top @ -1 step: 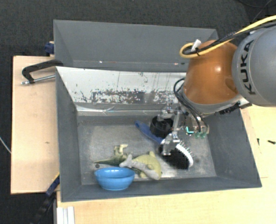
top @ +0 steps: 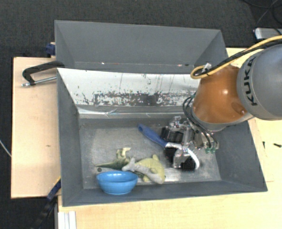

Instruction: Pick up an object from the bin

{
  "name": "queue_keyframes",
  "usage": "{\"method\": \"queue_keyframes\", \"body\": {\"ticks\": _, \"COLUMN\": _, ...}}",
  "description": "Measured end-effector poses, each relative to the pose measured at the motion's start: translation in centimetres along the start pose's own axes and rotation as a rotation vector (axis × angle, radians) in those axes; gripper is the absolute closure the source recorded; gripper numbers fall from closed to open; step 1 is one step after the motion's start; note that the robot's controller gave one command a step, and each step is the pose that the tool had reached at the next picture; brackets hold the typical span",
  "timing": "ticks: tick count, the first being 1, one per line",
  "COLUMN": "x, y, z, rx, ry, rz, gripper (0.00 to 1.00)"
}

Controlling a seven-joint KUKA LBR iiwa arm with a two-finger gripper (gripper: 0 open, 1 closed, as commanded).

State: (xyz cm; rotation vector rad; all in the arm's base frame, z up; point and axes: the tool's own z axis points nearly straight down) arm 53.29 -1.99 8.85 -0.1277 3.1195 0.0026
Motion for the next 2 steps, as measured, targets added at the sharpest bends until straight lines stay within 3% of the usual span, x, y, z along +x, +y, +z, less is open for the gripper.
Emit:
{"method": "queue_keyframes", "body": {"ticks": 1, "x": -0.1, "y": 0.0, "z": 0.0, "rx": -0.001, "ry": -0.002, "rz": 0.002, "gripper": 1.00}}
{"method": "queue_keyframes", "body": {"ticks": 2, "x": 0.7, "y": -6.4, "z": -11.8, "rx": 0.002, "ry": 0.009, "rz": -0.398, "gripper": 1.00}}
